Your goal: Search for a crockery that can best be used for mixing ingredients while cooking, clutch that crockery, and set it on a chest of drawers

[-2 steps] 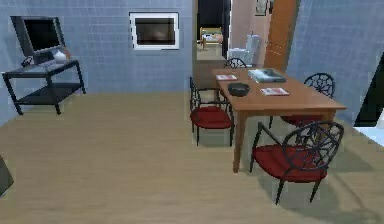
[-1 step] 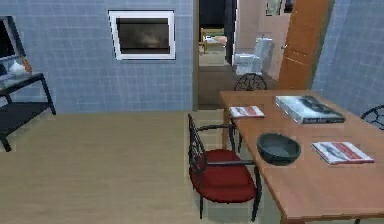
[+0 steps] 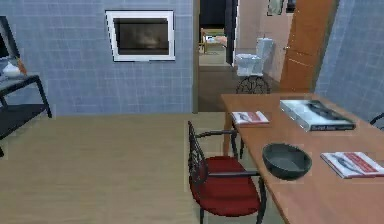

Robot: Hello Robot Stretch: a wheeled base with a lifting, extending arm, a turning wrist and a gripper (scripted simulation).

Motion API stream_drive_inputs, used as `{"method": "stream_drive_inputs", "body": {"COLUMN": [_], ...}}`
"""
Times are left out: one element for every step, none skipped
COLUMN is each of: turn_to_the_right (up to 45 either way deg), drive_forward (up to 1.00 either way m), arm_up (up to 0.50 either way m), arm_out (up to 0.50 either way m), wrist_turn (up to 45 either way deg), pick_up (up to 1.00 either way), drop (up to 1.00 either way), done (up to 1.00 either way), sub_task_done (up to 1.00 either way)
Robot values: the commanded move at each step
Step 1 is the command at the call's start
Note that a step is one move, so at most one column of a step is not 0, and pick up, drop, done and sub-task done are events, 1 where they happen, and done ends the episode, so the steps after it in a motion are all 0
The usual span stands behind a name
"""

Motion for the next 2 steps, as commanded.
{"method": "stream_drive_inputs", "body": {"turn_to_the_right": [-45.0, -15.0], "drive_forward": [0.00, 0.00], "arm_up": [0.00, 0.00], "arm_out": [0.00, 0.00], "wrist_turn": [0.0, 0.0], "pick_up": [0.00, 0.00], "drop": [0.00, 0.00], "done": [0.00, 0.00], "sub_task_done": [0.00, 0.00]}}
